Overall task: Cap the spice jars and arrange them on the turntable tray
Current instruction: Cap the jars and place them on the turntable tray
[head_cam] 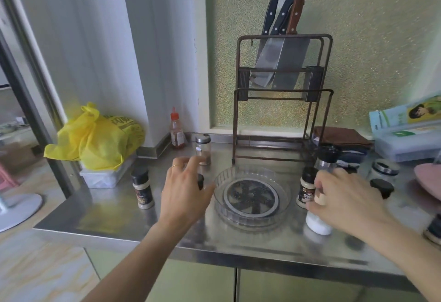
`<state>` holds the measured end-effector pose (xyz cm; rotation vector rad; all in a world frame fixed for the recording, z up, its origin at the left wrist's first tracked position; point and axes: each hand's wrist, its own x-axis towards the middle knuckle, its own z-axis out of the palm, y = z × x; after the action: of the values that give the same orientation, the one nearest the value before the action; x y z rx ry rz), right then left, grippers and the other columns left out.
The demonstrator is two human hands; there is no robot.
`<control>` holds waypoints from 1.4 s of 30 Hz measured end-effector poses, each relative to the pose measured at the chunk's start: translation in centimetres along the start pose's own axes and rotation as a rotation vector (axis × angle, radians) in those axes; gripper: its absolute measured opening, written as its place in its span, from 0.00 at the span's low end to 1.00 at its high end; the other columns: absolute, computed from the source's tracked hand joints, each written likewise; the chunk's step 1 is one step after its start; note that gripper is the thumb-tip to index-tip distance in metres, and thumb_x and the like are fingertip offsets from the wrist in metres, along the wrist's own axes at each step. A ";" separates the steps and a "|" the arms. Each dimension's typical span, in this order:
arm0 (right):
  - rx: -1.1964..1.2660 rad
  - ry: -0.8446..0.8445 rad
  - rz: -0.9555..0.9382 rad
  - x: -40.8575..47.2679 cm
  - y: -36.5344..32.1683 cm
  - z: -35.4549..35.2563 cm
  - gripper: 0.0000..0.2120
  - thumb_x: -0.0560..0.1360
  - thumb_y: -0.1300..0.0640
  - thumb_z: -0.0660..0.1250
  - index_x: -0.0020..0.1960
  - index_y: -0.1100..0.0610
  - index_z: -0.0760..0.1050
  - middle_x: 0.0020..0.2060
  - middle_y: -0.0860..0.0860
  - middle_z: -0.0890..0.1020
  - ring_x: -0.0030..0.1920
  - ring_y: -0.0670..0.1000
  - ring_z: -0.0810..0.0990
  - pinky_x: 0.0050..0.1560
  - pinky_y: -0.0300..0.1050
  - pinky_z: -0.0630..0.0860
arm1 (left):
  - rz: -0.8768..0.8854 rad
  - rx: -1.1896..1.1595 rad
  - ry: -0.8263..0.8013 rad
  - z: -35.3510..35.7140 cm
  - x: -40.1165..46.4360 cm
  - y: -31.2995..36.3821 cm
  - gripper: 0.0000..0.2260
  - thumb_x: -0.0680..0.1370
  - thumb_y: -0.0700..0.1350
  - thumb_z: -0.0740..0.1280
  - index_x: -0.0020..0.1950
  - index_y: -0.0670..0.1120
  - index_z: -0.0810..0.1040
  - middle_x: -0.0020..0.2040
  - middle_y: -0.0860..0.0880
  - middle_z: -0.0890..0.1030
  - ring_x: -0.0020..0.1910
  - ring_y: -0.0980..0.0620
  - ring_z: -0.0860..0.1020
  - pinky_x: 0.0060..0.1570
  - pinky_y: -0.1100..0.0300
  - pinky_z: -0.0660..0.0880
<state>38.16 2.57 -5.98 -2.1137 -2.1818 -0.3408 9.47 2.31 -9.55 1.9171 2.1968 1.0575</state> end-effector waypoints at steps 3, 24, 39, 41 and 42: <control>-0.034 0.029 0.005 0.1 0.5 0.9 0.14 0.75 0.46 0.68 0.59 0.49 0.73 0.54 0.50 0.76 0.54 0.54 0.77 0.41 0.44 0.65 | -0.025 0.021 -0.059 0.7 0.1 -1.0 0.21 0.76 0.47 0.71 0.68 0.55 0.74 0.63 0.49 0.77 0.55 0.45 0.79 0.47 0.57 0.71; 0.513 0.169 -0.200 4.7 -6.8 -2.1 0.21 0.72 0.48 0.76 0.57 0.47 0.67 0.47 0.45 0.79 0.43 0.49 0.79 0.36 0.40 0.71 | -0.033 0.009 -0.105 1.3 1.8 -2.6 0.23 0.74 0.52 0.74 0.68 0.55 0.74 0.61 0.51 0.82 0.53 0.49 0.79 0.50 0.55 0.75; 0.526 0.155 -0.237 11.4 -15.7 4.8 0.17 0.74 0.48 0.72 0.57 0.46 0.67 0.52 0.46 0.79 0.48 0.49 0.79 0.45 0.41 0.76 | -0.194 0.139 -0.051 -2.8 19.3 -6.3 0.22 0.78 0.62 0.67 0.58 0.44 0.76 0.54 0.45 0.83 0.51 0.42 0.81 0.46 0.52 0.78; 0.534 0.145 -0.260 10.9 -15.5 4.6 0.17 0.75 0.46 0.71 0.58 0.44 0.67 0.53 0.45 0.78 0.49 0.47 0.79 0.46 0.38 0.75 | -0.270 0.120 -0.070 -1.6 22.5 -7.6 0.26 0.78 0.64 0.66 0.57 0.40 0.75 0.52 0.43 0.83 0.47 0.42 0.79 0.41 0.54 0.75; 0.538 0.141 -0.276 10.8 -15.3 4.5 0.17 0.75 0.45 0.70 0.59 0.43 0.66 0.53 0.44 0.76 0.50 0.47 0.78 0.45 0.37 0.73 | -0.285 0.118 -0.074 -0.9 23.9 -8.1 0.28 0.78 0.64 0.66 0.58 0.39 0.76 0.53 0.41 0.82 0.48 0.42 0.79 0.42 0.54 0.75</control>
<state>22.91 13.74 -9.58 -1.4703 -2.1679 0.0786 -3.49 23.10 -3.58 1.5862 2.4435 0.8168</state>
